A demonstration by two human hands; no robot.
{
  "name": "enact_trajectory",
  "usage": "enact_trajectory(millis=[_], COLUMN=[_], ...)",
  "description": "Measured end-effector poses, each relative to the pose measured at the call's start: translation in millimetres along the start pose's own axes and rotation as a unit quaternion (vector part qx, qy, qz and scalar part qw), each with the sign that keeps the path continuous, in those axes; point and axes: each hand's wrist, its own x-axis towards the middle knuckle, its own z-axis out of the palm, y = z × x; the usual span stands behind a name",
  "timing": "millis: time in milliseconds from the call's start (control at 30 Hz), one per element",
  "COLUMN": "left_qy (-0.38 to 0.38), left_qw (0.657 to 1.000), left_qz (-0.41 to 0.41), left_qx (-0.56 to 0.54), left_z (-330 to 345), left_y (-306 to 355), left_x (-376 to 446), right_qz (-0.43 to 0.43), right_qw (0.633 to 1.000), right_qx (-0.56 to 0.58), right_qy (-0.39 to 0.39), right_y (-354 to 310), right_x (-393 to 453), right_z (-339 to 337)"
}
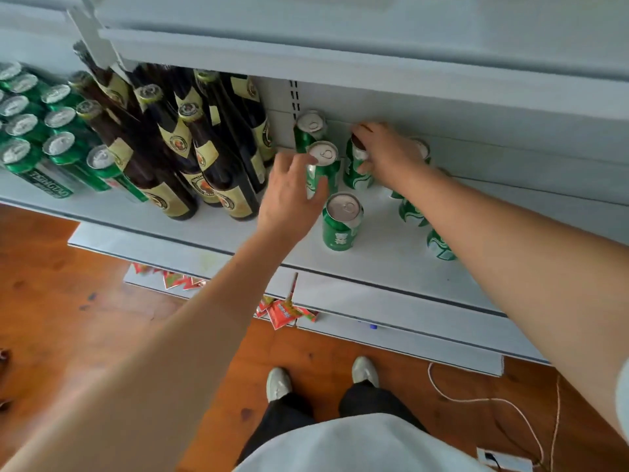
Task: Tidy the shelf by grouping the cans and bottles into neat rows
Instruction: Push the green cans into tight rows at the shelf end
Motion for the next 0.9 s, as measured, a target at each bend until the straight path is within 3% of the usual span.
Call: enact_trajectory(millis=[133,233,300,433,500,700,900], left_qy=[0.006,0.038,0.005,-0.133,-0.164,-0.139,-0.123], left_qw=[1.0,0.997,0.997,0.987,0.981,0.987,0.983], left_qz=[0.026,0.069,0.069,-0.014,-0.032,-0.032,-0.137], left_qx=[-0.003,0.002,0.032,0.085,0.096,0.074,0.01], left_z=[2.7,1.7,4.1,23.6,33.8,46.2,61.0], left_y=[12.0,29.5,38.6,42.5,44.7,52.3,57.5], left_x=[-19.9,-27.0,-28.9,-30.0,-30.8,-23.6,-22.0], right_qz=[0.002,0.062,0.122,0.202,0.222,0.242,0.278], right_qw=[1.0,0.995,0.988,0.979,0.972,0.966,0.951], right_qx=[0.01,0.03,0.033,-0.012,0.006,0.091,0.127], right_qy=[0.009,0.073,0.089,-0.034,-0.076,-0.028,-0.052], right_y=[-2.9,10.0,26.3,59.4,67.7,47.2,69.7], right_x=[-14.3,-44.7,-77.8,-147.7,-162.2,-117.0,-78.3], right_z=[-6.6,-25.5,-39.6,-45.3,-40.7,-31.7,-33.1])
